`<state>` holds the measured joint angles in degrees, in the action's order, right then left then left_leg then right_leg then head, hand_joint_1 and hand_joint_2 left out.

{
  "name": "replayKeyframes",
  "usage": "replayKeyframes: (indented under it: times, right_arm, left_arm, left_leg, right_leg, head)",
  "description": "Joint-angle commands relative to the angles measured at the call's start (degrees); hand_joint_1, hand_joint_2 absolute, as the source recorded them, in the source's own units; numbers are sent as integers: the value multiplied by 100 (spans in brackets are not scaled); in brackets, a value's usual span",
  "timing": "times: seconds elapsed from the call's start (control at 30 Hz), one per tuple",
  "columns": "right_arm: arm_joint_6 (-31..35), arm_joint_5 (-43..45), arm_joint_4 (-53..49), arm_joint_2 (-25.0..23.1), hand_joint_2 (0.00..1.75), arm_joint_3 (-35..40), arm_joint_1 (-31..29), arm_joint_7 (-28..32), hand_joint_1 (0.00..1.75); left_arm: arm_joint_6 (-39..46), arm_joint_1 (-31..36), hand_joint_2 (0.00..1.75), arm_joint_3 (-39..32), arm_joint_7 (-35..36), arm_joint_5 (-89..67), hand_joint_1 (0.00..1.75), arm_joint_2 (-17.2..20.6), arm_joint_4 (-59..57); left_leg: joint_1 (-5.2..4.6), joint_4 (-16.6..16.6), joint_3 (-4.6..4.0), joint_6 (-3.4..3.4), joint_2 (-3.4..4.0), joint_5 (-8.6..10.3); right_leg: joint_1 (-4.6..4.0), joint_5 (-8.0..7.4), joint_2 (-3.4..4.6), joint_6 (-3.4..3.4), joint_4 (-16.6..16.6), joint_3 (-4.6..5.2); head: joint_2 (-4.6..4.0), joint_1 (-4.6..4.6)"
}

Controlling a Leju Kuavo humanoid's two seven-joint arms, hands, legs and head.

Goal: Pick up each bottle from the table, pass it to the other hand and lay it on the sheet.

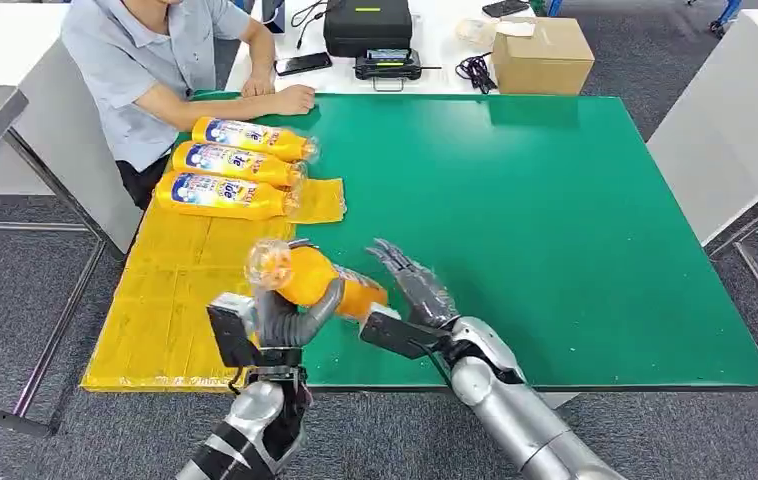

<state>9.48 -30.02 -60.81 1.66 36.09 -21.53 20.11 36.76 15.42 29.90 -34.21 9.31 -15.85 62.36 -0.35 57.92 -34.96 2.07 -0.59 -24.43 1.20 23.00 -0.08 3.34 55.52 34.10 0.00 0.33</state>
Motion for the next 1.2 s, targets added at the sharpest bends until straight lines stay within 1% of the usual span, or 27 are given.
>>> replayKeyframes:
  times: [0.03,0.07,0.1,0.13,0.17,0.2,0.23,0.3,0.33,0.37,0.4,0.43,0.47,0.5,0.53,0.6,0.73,0.8,0.83,0.9,0.93,1.0,1.03,1.07,1.1,1.13,1.2]
  right_arm:
    - [535,-569,397,167,175,-878,428,21,0]
    - [523,-581,344,151,175,-969,496,37,0]
    - [533,-587,340,157,175,-973,516,46,0]
    - [572,-646,338,153,175,-990,530,68,0]
    - [568,-720,370,104,175,-1065,551,116,0]
    - [568,-720,370,104,175,-1065,551,116,0]
    - [567,-736,385,88,175,-1073,547,123,0]
    - [567,-736,385,88,175,-1073,547,123,0]
    - [541,-729,400,63,175,-1101,538,121,0]
    - [498,-701,418,12,175,-1199,577,114,0]
    - [498,-701,418,12,175,-1199,577,114,0]
    - [463,-684,412,-14,175,-1304,642,122,0]
    - [449,-699,413,-23,175,-1362,660,149,0]
    - [423,-699,424,-39,175,-1420,664,162,0]
    - [377,-688,405,-70,175,-1520,682,183,0]
    - [309,-705,372,-93,175,-1603,707,210,0]
    - [309,-705,372,-93,175,-1603,707,210,0]
    - [309,-705,372,-93,175,-1603,707,210,0]
    - [309,-705,372,-93,175,-1603,707,210,0]
    - [309,-705,372,-93,175,-1603,707,210,0]
    - [309,-705,372,-93,175,-1603,707,210,0]
    - [309,-705,372,-93,175,-1603,707,210,0]
    - [262,-706,376,-127,175,-1655,704,218,0]
    - [205,-719,382,-147,175,-1699,696,234,0]
    - [148,-722,386,-177,175,-1759,697,237,0]
    - [100,-733,388,-202,175,-1793,687,246,0]
    - [21,-744,403,-232,175,-1842,675,254,0]
  left_arm:
    - [-134,-46,175,-191,314,-804,175,120,263]
    - [324,-45,175,-177,231,-1584,175,181,277]
    - [320,-46,175,-188,232,-1586,175,187,294]
    - [324,-115,175,-684,189,-2306,175,59,248]
    - [324,-282,175,-1569,-8,-4191,175,-415,264]
    - [324,-282,175,-1569,-8,-4191,175,-415,264]
    - [324,-252,175,-1609,-78,-4149,175,-414,190]
    - [324,-252,175,-1609,-78,-4149,175,-414,190]
    - [324,-327,175,-1979,-27,-4830,175,-415,459]
    - [324,-367,175,-2176,713,-6042,175,-415,598]
    - [324,-367,175,-2176,713,-6042,175,-415,598]
    - [324,-273,175,-2316,1214,-7047,175,-415,412]
    - [324,-214,175,-2435,1512,-7816,175,-415,315]
    - [324,-93,175,-2464,1926,-8386,175,-330,17]
    - [324,157,175,-2223,2691,-9150,175,-106,-600]
    - [324,363,175,-1946,3164,-9255,175,104,-969]
    - [324,363,175,-1946,3164,-9255,175,104,-969]
    - [324,363,175,-1946,3164,-9255,175,104,-969]
    - [324,363,175,-1946,3164,-9255,175,104,-969]
    - [324,363,175,-1946,3164,-9255,175,104,-969]
    - [324,363,175,-1946,3164,-9255,175,104,-969]
    - [324,363,175,-1946,3164,-9255,175,104,-969]
    - [153,554,175,-1707,3706,-9626,175,204,-1392]
    - [82,669,175,-1534,3970,-9637,175,301,-1559]
    - [-200,813,175,-1363,4246,-9710,175,406,-1778]
    - [-306,951,175,-1289,4444,-9717,175,475,-1978]
    - [-517,1162,175,-1183,4697,-9760,175,566,-2309]
  left_leg:
    - [5,-6,28,-10,-2,-10]
    - [3,-3,16,-8,3,-7]
    - [1,-5,14,-8,5,-6]
    - [5,-2,25,-13,6,-12]
    - [2,-5,18,-10,1,-7]
    - [3,-3,11,-8,9,-7]
    - [6,0,26,-13,16,-15]
    - [0,-2,12,-7,13,-7]
    - [5,-1,25,-12,15,-13]
    - [2,-2,14,-8,18,-7]
    - [1,-3,11,-7,19,-6]
    - [6,1,26,-14,30,-15]
    - [6,-3,18,-11,22,-8]
    - [4,-4,14,-8,11,-4]
    - [8,-4,28,-13,9,-9]
    - [3,-8,22,-10,8,-2]
    - [7,-6,31,-14,18,-8]
    - [3,-5,19,-10,6,-4]
    - [8,-4,32,-14,8,-11]
    - [3,-5,18,-9,13,-5]
    - [6,-2,31,-13,17,-13]
    - [4,-4,15,-9,9,-4]
    - [2,-4,13,-8,8,-3]
    - [6,-2,24,-13,11,-9]
    - [2,-6,17,-10,5,-2]
    - [6,-4,26,-15,6,-5]
    - [3,-6,15,-9,6,1]
  right_leg:
    - [-6,10,-6,-13,-9,-33]
    - [-5,6,0,-10,-6,-20]
    - [-3,4,1,-10,-5,-16]
    - [-7,10,1,-16,-4,-29]
    - [-5,7,-4,-13,-5,-21]
    - [-5,3,5,-11,-5,-12]
    - [-9,8,11,-17,-4,-26]
    - [-3,4,8,-9,-3,-12]
    - [-7,8,8,-15,-4,-25]
    - [-5,2,12,-11,-4,-12]
    - [-3,1,14,-9,-2,-7]
    - [-9,5,23,-18,0,-20]
    - [-8,2,13,-14,-4,-14]
    - [-5,2,4,-10,-5,-12]
    - [-10,7,2,-16,-6,-27]
    - [-4,1,3,-12,-7,-19]
    - [-9,5,10,-18,-6,-27]
    - [-4,5,0,-12,-4,-19]
    - [-10,11,2,-18,-5,-33]
    - [-3,4,8,-11,-3,-16]
    - [-8,10,10,-17,-2,-29]
    - [-5,4,3,-11,-4,-15]
    - [-3,3,3,-10,-3,-12]
    - [-8,7,5,-16,-2,-23]
    - [-3,3,0,-13,-3,-15]
    - [-8,7,-1,-18,-3,-26]
    - [-4,0,1,-12,-4,-13]
  head:
    - [0,2]
    - [0,0]
    - [0,0]
    - [0,2]
    - [0,0]
    - [0,2]
    - [0,0]
    - [0,-2]
    - [0,2]
    - [0,2]
    - [0,0]
    - [0,0]
    - [0,0]
    - [0,2]
    - [0,0]
    - [0,0]
    - [0,0]
    - [0,0]
    - [0,2]
    - [0,0]
    - [0,0]
    - [0,0]
    - [0,0]
    - [0,0]
    - [0,0]
    - [0,0]
    - [0,2]
